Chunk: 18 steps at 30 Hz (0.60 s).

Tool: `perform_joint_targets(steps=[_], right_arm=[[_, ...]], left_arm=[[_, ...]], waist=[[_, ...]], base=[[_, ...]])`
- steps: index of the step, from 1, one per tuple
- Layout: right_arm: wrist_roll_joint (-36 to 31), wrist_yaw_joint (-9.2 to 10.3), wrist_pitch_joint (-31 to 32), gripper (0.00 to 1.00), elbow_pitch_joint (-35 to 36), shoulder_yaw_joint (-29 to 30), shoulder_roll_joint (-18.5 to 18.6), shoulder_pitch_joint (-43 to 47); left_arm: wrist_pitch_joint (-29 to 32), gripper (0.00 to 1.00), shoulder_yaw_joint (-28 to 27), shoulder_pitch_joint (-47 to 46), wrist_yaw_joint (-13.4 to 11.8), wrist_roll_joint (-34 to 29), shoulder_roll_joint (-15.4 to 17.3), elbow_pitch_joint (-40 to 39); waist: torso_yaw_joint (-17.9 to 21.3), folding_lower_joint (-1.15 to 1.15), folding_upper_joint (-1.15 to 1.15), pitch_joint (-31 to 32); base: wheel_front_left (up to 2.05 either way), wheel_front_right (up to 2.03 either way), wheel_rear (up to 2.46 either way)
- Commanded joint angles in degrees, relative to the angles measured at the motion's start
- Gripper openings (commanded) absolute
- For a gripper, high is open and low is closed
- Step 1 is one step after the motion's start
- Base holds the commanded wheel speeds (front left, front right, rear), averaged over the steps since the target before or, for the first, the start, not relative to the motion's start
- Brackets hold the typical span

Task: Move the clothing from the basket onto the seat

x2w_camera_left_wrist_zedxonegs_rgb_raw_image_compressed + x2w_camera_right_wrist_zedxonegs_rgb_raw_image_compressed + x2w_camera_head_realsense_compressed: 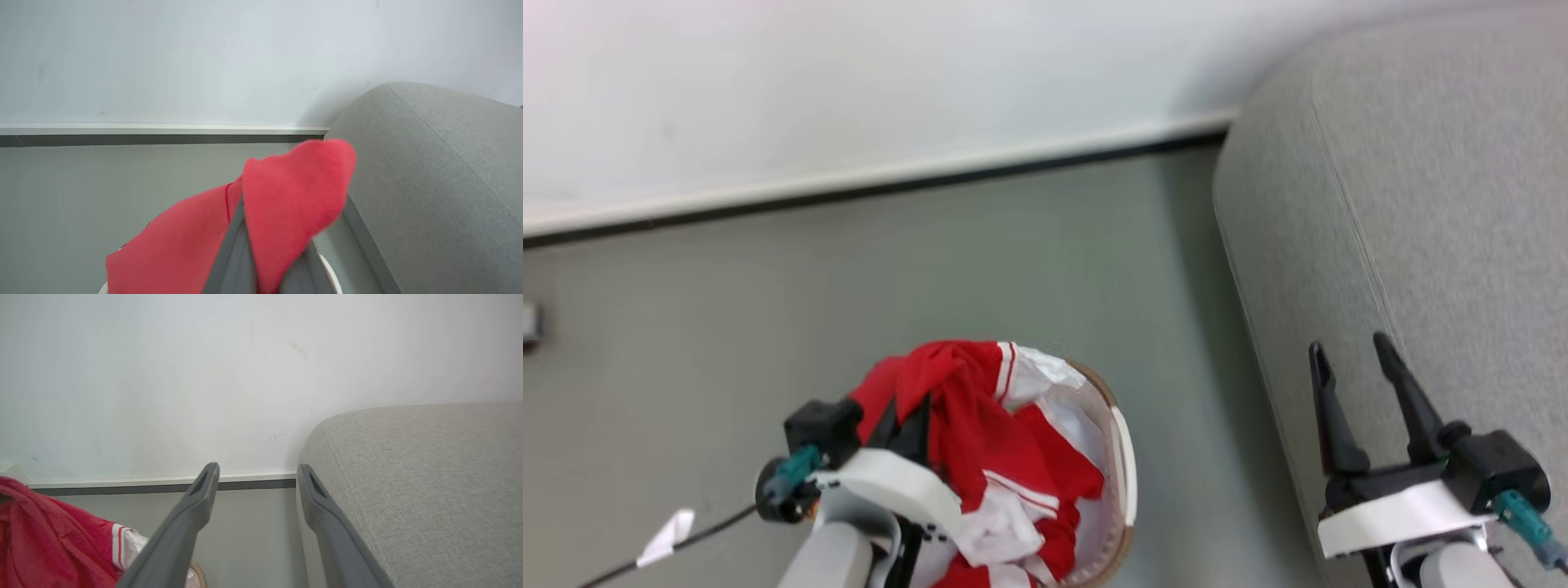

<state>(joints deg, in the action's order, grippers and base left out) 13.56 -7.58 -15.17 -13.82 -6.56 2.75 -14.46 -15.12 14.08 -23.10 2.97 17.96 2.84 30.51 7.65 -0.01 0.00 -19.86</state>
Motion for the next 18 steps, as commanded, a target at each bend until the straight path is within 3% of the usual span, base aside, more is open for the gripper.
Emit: perform_joint_targets(steps=[1, 18], right_arm=[[-0.39, 0.17, 0.04, 1.0, -0.53, 0.15, 0.26, 1.31], [-0.82, 0.17, 0.04, 1.0, -1.94, -0.73, 0.23, 9.83]], left_arm=[[-0.03, 0.0, 0.14, 1.86, -0.04, 0.67, 0.14, -1.35], [2.33, 0.0, 0.69, 15.21, 0.18, 3.88, 2.26, -19.48]], waist=[[-3.43, 0.01, 0.0, 5.2], [-6.93, 0.01, 0.0, 19.9]], base=[[0.0, 0.0, 0.0], [0.0, 0.0, 0.0]])
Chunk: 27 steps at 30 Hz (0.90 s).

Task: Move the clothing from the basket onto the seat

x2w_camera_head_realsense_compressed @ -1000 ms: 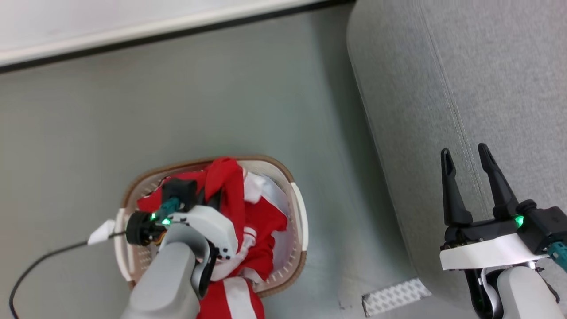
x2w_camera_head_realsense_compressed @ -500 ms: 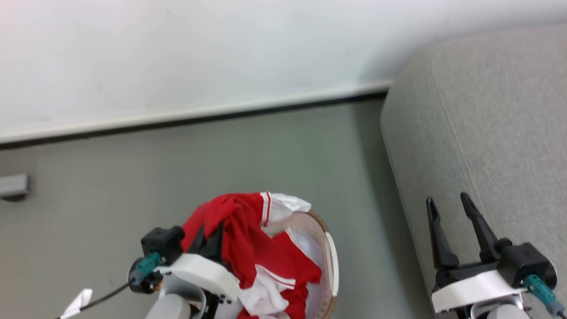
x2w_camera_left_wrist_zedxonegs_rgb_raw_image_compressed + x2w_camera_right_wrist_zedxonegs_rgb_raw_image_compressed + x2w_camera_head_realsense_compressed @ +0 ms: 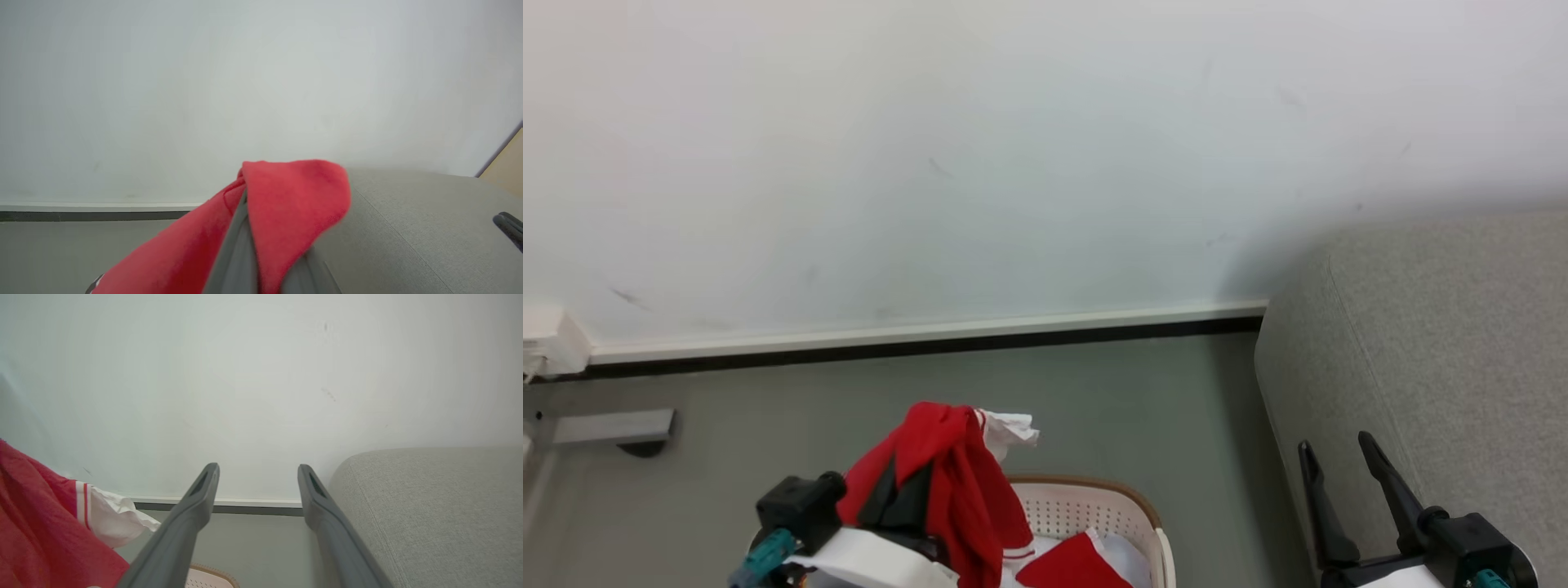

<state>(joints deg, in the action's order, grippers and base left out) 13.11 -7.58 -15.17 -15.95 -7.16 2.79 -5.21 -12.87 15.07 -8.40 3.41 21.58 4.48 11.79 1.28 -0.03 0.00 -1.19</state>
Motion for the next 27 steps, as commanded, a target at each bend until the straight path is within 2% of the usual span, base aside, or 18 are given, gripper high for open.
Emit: perform_joint_targets(steps=[1, 9, 15, 19, 27], right_arm=[[-0.46, 0.17, 0.04, 1.0, 0.32, -0.31, 0.21, 0.81], [-0.95, 0.17, 0.04, 1.0, 2.03, -3.32, 0.19, -0.06], [-2.49, 0.16, 0.05, 1.0, 3.54, -7.72, 0.17, -2.06], [-2.74, 0.17, 0.04, 1.0, 4.41, -13.04, 1.13, -4.32], [2.59, 0.16, 0.05, 1.0, 7.39, -28.54, 7.57, -10.86]], left_arm=[[0.53, 0.0, -0.41, 1.11, -0.29, 0.58, 0.79, -2.17], [5.44, 0.0, -0.34, 4.67, -1.42, 0.9, 3.2, -13.85], [8.76, 0.0, 0.49, 5.6, -1.21, 1.05, 4.61, -20.23], [10.52, 0.0, 1.17, 5.44, -0.87, 1.14, 5.42, -23.55], [13.83, 0.0, 3.89, 2.77, 0.62, 1.05, 6.44, -26.83]], waist=[[-0.62, 0.03, 0.0, 1.53], [-0.97, 0.03, 0.0, 2.46], [-0.98, 0.03, 0.0, 2.54], [-0.84, 0.03, 0.0, 2.53], [-0.82, 0.03, 0.0, 2.66]], base=[[0.0, 0.0, 0.0], [0.0, 0.0, 0.0], [0.0, 0.0, 0.0], [0.0, 0.0, 0.0], [0.0, 0.0, 0.0]])
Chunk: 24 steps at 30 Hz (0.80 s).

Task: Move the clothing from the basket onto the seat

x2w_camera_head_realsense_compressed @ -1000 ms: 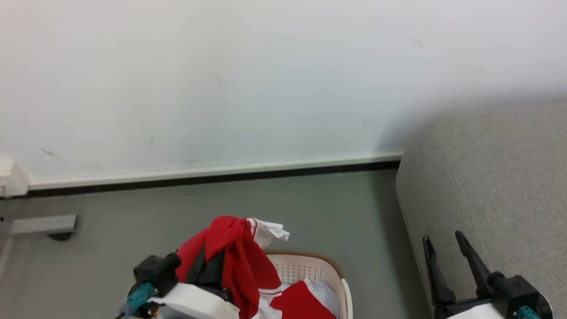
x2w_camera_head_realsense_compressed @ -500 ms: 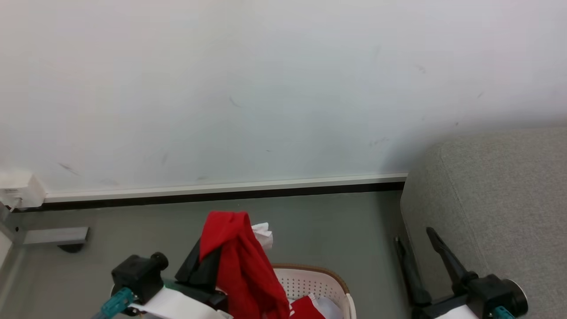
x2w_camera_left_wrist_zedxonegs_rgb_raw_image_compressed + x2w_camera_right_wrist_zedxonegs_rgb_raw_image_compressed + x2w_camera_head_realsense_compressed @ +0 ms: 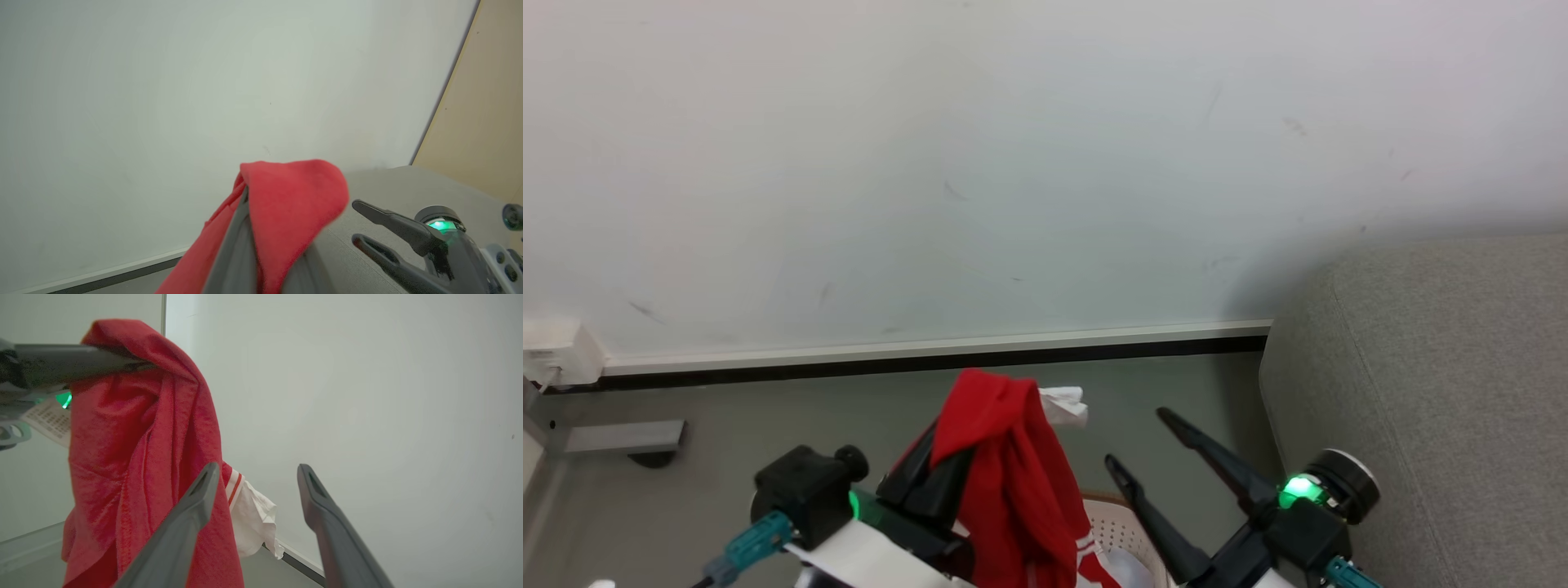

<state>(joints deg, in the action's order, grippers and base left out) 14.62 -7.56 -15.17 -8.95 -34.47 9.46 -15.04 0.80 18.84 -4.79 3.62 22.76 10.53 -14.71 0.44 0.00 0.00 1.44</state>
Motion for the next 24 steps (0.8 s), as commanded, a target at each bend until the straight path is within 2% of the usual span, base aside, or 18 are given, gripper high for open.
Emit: perform_joint_targets(steps=[1, 6, 9, 15, 22, 23, 24], right_arm=[[1.85, 0.16, 0.04, 1.0, 0.64, -3.13, 1.63, -2.0], [6.02, 0.15, 0.05, 1.0, 1.09, -11.58, 4.53, -6.71], [7.7, 0.15, 0.05, 1.0, 0.45, -14.65, 5.43, -9.23], [9.35, 0.15, 0.05, 1.0, -1.87, -18.22, 6.18, -11.67], [13.84, 0.15, 0.05, 1.0, -4.48, -21.9, 5.29, -11.72], [15.46, 0.15, 0.05, 0.73, -4.95, -23.19, 5.02, -11.9], [16.13, 0.15, 0.05, 0.0, -5.04, -23.81, 5.02, -12.2]], left_arm=[[0.44, 0.0, 0.5, -1.15, 0.48, -0.1, 0.38, -0.38], [1.41, 0.0, 2.76, -2.71, 1.48, -0.07, 0.57, -0.03], [2.07, 0.0, 4.54, -3.44, 2.03, -0.12, 0.85, 0.13], [3.25, 0.0, 8.26, -4.23, 2.96, 1.72, 1.1, 0.07], [3.24, 0.0, 14.12, -4.6, 3.83, 8.38, 2.28, 0.78], [2.73, 0.0, 15.31, -4.67, 3.91, 9.79, 2.42, 1.24], [2.43, 0.0, 15.73, -4.81, 3.88, 10.3, 2.72, 1.53]], waist=[[0.06, 0.0, 0.0, 0.06], [0.34, 0.0, 0.0, 0.26], [0.43, 0.0, 0.0, 0.37], [0.28, 0.0, 0.0, 0.52], [0.19, 0.0, 0.0, 0.79], [0.35, 0.0, 0.0, 0.79], [0.43, 0.0, 0.0, 0.78]], base=[[0.0, 0.0, 0.0], [0.0, 0.0, 0.0], [0.0, 0.0, 0.0], [0.0, 0.0, 0.0], [0.0, 0.0, 0.0], [0.0, 0.0, 0.0], [0.0, 0.0, 0.0]])
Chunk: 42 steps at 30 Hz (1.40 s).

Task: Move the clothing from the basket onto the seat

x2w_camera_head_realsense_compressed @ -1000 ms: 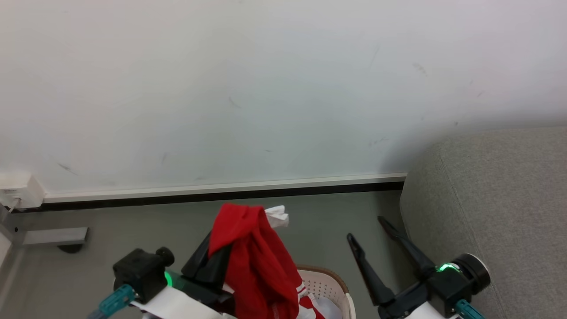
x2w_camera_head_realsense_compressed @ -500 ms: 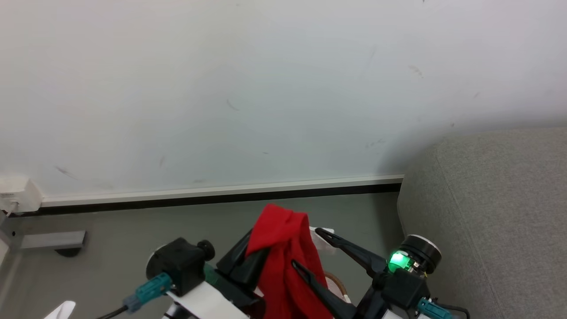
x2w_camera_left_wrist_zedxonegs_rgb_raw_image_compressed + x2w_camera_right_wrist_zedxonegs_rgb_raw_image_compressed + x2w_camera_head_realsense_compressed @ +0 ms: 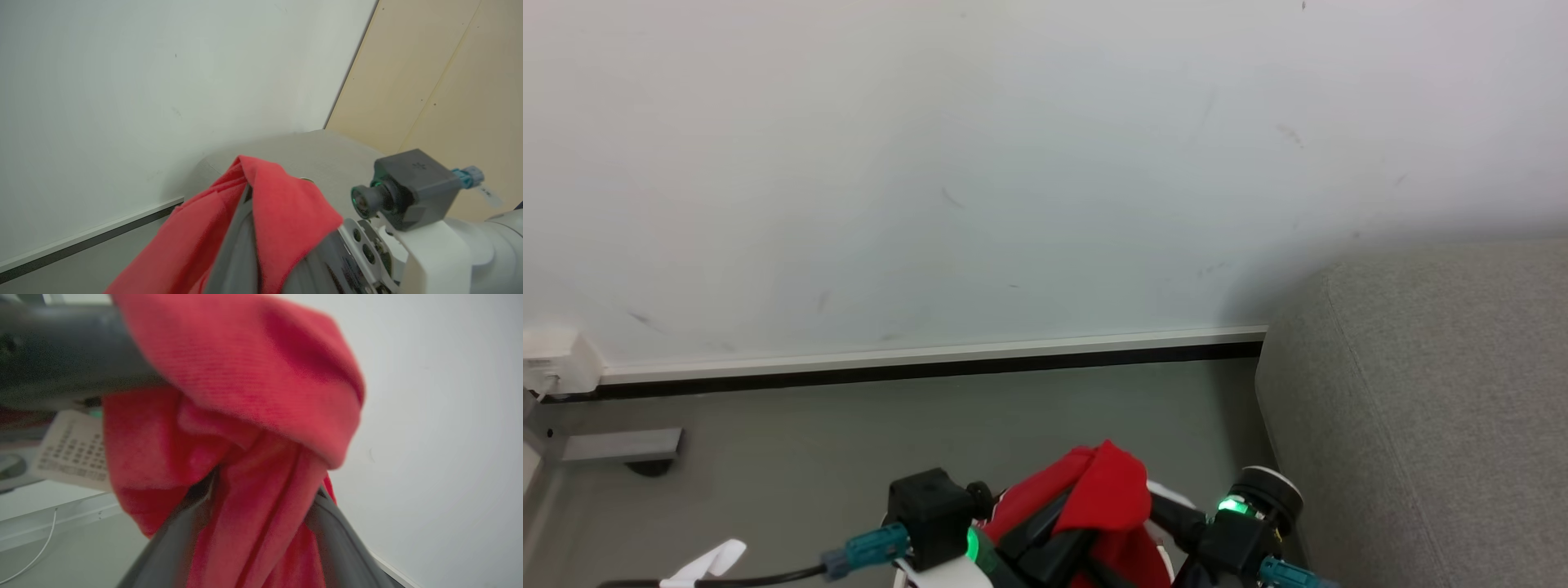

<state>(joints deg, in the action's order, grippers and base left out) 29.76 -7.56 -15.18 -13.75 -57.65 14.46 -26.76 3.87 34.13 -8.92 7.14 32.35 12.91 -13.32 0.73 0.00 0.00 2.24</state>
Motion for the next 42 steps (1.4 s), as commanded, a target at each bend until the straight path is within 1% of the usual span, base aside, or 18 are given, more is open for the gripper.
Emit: perform_joint_targets(steps=[1, 4, 8, 9, 10, 11, 12, 18, 25, 33, 39, 42], right_arm=[[1.73, 0.15, 0.06, 0.0, -0.39, -0.93, 0.08, -0.69], [3.34, 0.15, 0.05, 0.0, -0.48, -0.21, 0.14, -0.94], [3.57, 0.16, 0.02, 0.0, -0.75, 1.36, 0.33, -0.12], [3.55, 0.15, 0.02, 0.0, -0.83, 1.98, 0.39, 0.32], [3.49, 0.15, 0.03, 0.0, -0.9, 2.62, 0.48, 0.74], [3.46, 0.15, 0.02, 0.0, -0.89, 3.52, 0.5, 1.13], [3.37, 0.15, 0.02, 0.0, -0.96, 4.36, 0.61, 1.42], [1.84, 0.16, 0.02, 0.0, -0.82, 9.48, 1.88, 2.21], [-0.41, 0.15, 0.02, 0.0, 0.69, 15.09, 3.51, 2.78], [-2.11, 0.15, 0.02, 0.0, 3.27, 20.52, 4.88, 3.74], [-3.37, 0.15, 0.02, 0.0, 4.58, 23.6, 5.14, 4.85], [-3.86, 0.15, 0.02, 0.0, 5.27, 25.44, 4.31, 5.77]], left_arm=[[-0.81, 0.0, 0.62, -0.86, 0.37, 0.95, 0.69, 0.48], [-1.29, 0.0, 1.3, -1.13, 0.36, 0.96, 2.09, 1.89], [-3.12, 0.01, 1.31, -1.14, 0.36, -0.03, 2.45, 3.71], [-3.8, 0.24, 1.34, -1.07, 0.36, -0.33, 2.47, 4.3], [-4.26, 0.49, 1.41, -1.02, 0.35, -0.63, 2.45, 4.87], [-4.86, 0.89, 1.46, -0.99, 0.3, -0.79, 2.41, 5.42], [-5.37, 1.0, 1.45, -0.97, 0.16, -1.14, 2.36, 6.05], [-7.76, 1.0, 2.0, -1.34, -0.52, -2.26, 1.45, 9.0], [-10.06, 1.0, 2.5, -2.55, -1.01, -3.42, 0.4, 11.72], [-11.27, 1.0, 3.67, -4.01, -1.09, -5.12, 0.11, 14.0], [-11.65, 1.0, 4.27, -4.75, -1.13, -5.3, -0.06, 15.04], [-11.86, 1.0, 4.39, -5.05, -1.22, -5.46, -0.14, 15.41]], waist=[[0.25, 0.0, 0.0, -0.03], [0.72, 0.0, 0.0, -0.11], [1.39, 0.0, 0.0, -0.34], [1.67, 0.0, 0.0, -0.42], [1.94, 0.0, 0.0, -0.5], [2.27, 0.0, 0.0, -0.61], [2.66, 0.0, 0.0, -0.74], [5.86, 0.0, 0.0, -1.74], [11.67, 0.0, 0.0, -3.08], [18.05, 0.0, 0.0, -4.36], [20.5, 0.0, 0.0, -4.98], [21.0, 0.0, 0.0, -5.24]], base=[[0.0, 0.0, 0.0], [0.0, 0.0, 0.0], [0.0, 0.0, 0.0], [0.0, 0.0, 0.0], [0.0, 0.0, 0.0], [0.0, 0.0, 0.0], [0.0, 0.0, 0.0], [0.0, 0.0, 0.0], [0.0, 0.0, 0.0], [0.0, 0.0, 0.0], [0.0, 0.0, 0.0], [0.0, 0.0, 0.0]])
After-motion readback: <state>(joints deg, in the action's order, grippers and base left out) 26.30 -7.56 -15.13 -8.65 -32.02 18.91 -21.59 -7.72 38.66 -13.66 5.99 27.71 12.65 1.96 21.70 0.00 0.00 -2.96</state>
